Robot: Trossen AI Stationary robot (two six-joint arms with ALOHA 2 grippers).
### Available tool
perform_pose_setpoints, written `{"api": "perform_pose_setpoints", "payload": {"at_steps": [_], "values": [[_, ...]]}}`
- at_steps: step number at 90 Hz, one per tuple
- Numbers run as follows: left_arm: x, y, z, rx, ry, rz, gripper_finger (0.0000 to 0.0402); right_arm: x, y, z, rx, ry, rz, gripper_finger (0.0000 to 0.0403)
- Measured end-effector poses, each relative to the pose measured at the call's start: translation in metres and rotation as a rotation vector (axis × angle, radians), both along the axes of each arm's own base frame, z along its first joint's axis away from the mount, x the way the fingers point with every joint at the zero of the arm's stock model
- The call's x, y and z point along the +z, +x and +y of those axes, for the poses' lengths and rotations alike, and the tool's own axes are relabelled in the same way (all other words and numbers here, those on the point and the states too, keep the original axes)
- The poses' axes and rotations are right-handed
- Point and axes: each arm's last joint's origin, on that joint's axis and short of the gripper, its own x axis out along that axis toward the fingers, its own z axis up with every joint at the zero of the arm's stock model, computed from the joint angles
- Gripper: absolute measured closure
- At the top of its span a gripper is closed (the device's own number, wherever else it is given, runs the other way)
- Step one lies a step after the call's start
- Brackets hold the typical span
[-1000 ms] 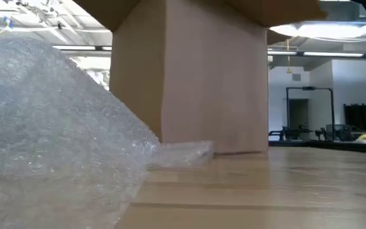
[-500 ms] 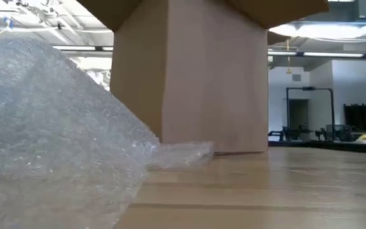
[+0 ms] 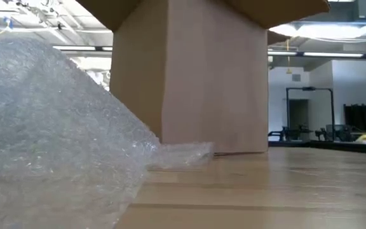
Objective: Wrap mug
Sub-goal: Put the wrapped green mug into the cardboard box
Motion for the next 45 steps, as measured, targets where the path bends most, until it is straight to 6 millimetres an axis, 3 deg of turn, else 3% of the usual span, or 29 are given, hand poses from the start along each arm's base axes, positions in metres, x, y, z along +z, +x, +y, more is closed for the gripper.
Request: {"api": "perform_pose_setpoints", "payload": {"at_steps": [16,25,45], "values": [[0.023,-0.026,-0.002,0.000,-0.067,-0.129,0.0229,-0.009,0.018,-0.030,-0.109,-0.058,-0.041,0.0396],[0.036,-0.041,-0.003,-0.019,-0.101,-0.224,0.0229,-0.024,0.030,-0.043,-0.142,-0.063,0.002,0.0396],[0.052,-0.053,-0.005,-0.043,-0.144,-0.350,0.0229,-0.084,0.071,-0.060,-0.083,-0.052,0.169,0.0396]]}}
